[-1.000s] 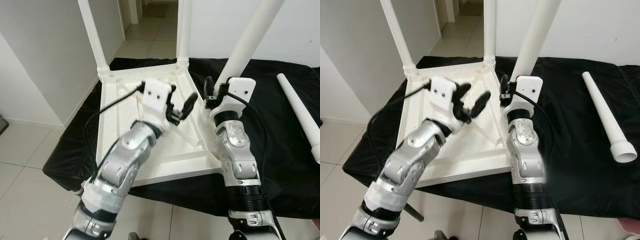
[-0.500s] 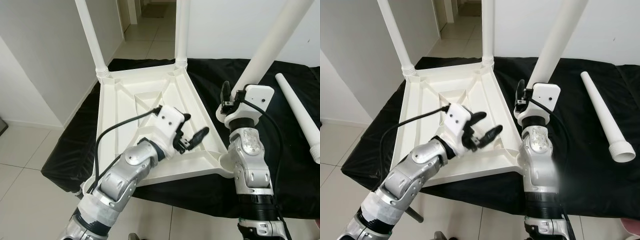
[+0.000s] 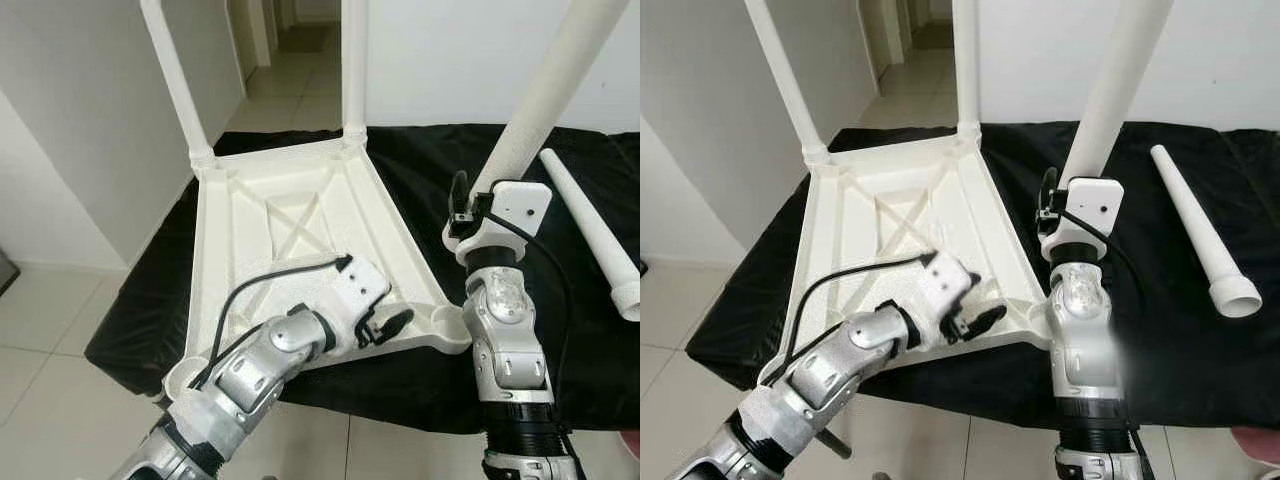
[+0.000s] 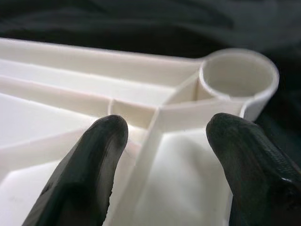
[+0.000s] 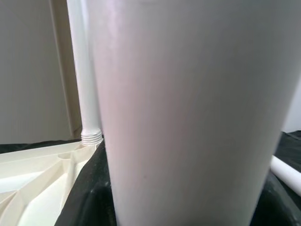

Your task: Building children table

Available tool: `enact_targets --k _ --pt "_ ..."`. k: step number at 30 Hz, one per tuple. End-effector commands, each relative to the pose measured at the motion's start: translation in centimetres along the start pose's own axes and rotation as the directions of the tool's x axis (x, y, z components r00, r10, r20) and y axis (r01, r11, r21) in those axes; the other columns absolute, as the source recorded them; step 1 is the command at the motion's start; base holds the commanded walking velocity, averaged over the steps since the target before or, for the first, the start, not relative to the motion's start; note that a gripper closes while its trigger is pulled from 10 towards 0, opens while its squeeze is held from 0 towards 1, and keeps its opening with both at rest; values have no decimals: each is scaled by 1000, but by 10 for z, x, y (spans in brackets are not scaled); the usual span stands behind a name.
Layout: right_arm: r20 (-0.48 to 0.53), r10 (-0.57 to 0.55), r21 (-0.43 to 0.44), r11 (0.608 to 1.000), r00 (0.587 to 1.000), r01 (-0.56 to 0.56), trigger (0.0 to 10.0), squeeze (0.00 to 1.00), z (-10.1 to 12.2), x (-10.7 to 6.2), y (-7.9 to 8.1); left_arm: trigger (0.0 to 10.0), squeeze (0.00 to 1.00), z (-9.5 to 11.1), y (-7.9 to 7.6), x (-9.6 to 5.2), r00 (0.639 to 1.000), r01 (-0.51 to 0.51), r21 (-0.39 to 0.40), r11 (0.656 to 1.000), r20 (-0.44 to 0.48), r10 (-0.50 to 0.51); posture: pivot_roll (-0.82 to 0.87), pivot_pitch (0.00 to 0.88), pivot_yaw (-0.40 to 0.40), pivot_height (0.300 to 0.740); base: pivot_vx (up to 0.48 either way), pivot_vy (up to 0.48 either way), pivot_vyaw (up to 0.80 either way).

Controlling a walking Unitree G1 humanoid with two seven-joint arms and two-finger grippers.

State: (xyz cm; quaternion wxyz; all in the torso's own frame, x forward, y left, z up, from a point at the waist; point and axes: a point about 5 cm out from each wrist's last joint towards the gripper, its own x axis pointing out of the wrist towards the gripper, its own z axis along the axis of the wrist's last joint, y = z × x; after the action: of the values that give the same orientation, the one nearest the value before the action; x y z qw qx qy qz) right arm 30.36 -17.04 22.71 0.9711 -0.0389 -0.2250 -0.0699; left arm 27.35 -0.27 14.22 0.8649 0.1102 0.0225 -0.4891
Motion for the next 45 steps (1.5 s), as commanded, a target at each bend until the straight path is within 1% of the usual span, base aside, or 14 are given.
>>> enact_targets --k 1,3,5,7,9,13,21,25,28,29,32,39,42,45 --pt "15 7 3 1000 1000 -7 10000 0 5 1 3 10000 0 -9 -10 -1 971 235 29 972 -54 -233 -127 14 127 740 0 0 0" --pt "13 6 1 1000 1000 -6 10000 0 5 1 3 10000 0 -13 -11 0 971 229 31 973 -77 -226 -127 14 127 740 0 0 0" --pt "9 3 -1 1000 1000 -3 10000 0 4 0 4 10000 0 -24 -8 1 970 206 32 978 -142 -199 -131 16 128 740 0 0 0" --pt "9 3 -1 1000 1000 -3 10000 0 4 0 4 10000 0 -24 -8 1 970 206 32 978 -142 -199 -131 16 128 740 0 0 0" --pt "3 2 -6 1000 1000 -2 10000 0 4 -2 5 10000 0 -39 1 -4 960 186 70 980 -227 -166 -132 19 130 740 0 0 0" --pt "0 1 -10 1000 1000 -1 10000 0 3 -2 5 10000 0 -43 8 -10 955 182 95 979 -256 -152 -130 23 130 740 0 0 0" --pt "-21 22 -16 1000 1000 -22 10000 0 0 -5 5 10000 0 -52 31 -30 945 163 142 976 -308 -113 -121 29 123 740 0 0 0" --pt "-35 46 -12 999 998 -47 10000 0 -3 -10 6 10000 0 -47 34 -35 951 163 135 977 -286 -119 -116 32 115 740 0 0 0" --pt "-62 88 -9 996 994 -89 10000 0 -7 -18 9 10000 0 -30 26 -32 972 163 71 984 -182 -148 -113 36 103 740 0 0 0" --pt "-62 88 -9 996 994 -89 10000 0 -7 -18 9 10000 0 -30 26 -32 972 163 71 984 -182 -148 -113 36 103 740 0 0 0" --pt "-92 149 11 989 985 -149 10000 0 -12 -30 17 10000 0 -12 19 -29 986 154 -1 988 -69 -154 -115 39 94 740 0 0 0" --pt "-129 220 40 975 967 -217 10000 0 -19 -46 26 10000 0 3 15 -29 986 164 -57 985 16 -163 -114 39 79 740 0 0 0" --pt "-143 247 56 969 958 -241 10000 0 -20 -54 29 10000 0 12 10 -33 980 189 -82 978 81 -183 -114 41 69 740 0 0 0" --pt "-156 251 66 968 955 -244 10000 0 -22 -58 29 10000 0 15 6 -36 979 188 -86 978 98 -180 -113 44 67 740 0 0 0"
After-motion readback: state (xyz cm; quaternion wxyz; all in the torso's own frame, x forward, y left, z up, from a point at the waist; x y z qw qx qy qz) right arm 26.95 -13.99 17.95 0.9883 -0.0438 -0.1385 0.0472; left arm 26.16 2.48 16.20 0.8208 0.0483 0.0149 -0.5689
